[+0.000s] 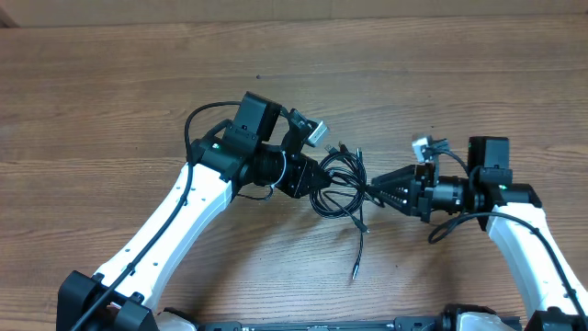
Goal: Untangle cables
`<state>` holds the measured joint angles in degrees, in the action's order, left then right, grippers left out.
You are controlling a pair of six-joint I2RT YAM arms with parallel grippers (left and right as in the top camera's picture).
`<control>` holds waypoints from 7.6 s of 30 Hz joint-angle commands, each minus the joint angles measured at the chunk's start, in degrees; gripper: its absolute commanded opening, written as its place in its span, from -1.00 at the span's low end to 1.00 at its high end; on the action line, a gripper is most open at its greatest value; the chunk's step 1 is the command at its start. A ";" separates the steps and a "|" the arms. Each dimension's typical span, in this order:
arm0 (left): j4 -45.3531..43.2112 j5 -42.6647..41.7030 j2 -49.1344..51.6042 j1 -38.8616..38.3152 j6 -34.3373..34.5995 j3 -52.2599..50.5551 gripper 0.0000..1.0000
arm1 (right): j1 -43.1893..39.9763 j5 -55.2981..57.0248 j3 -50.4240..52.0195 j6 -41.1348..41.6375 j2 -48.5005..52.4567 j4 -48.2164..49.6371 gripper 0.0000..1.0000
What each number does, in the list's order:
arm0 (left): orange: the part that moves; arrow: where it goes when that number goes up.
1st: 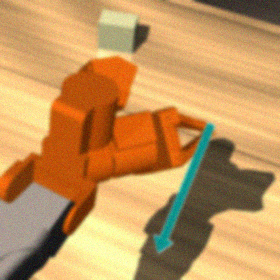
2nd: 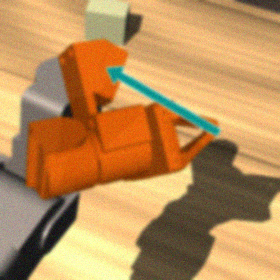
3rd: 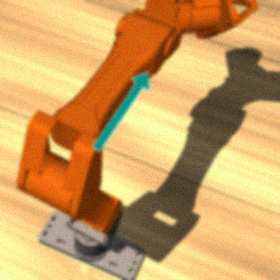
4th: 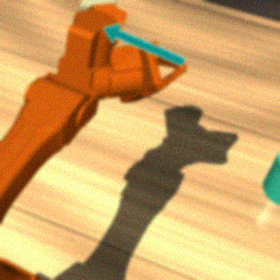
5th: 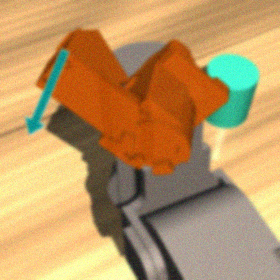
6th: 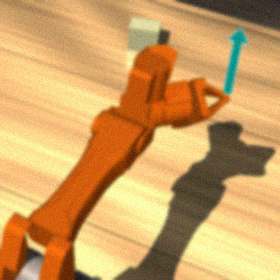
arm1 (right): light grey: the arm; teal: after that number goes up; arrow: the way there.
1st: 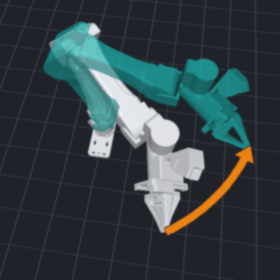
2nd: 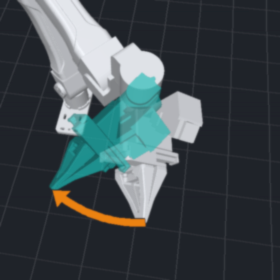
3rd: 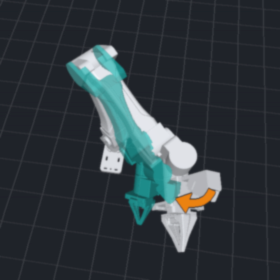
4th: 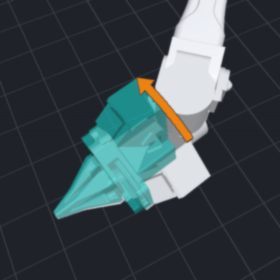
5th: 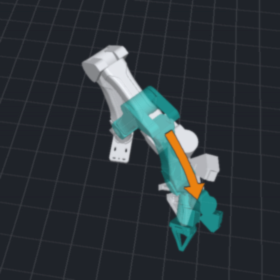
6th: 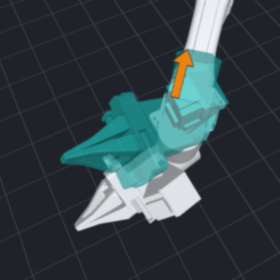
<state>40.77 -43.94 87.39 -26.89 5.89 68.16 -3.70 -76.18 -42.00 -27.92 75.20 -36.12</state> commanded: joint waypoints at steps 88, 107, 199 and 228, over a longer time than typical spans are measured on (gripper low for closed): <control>8.70 2.49 -0.50 -5.75 -4.26 0.46 -0.92 | 1.73 9.46 -0.42 57.66 0.15 72.30 -0.92; 4.35 29.09 -0.50 -5.77 2.32 0.46 -0.91 | -1.36 2.99 -0.42 67.69 0.15 51.56 -0.93; -19.02 21.46 -0.50 -9.16 3.06 0.46 -0.92 | 7.87 36.09 -0.42 114.97 0.26 58.66 0.19; -13.86 18.67 -0.50 -9.14 1.84 0.46 -0.92 | 11.67 44.65 -0.42 109.87 0.26 69.13 0.20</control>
<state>25.54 -22.57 87.39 -35.66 8.80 67.94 7.66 -34.06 -41.87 85.14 75.50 29.74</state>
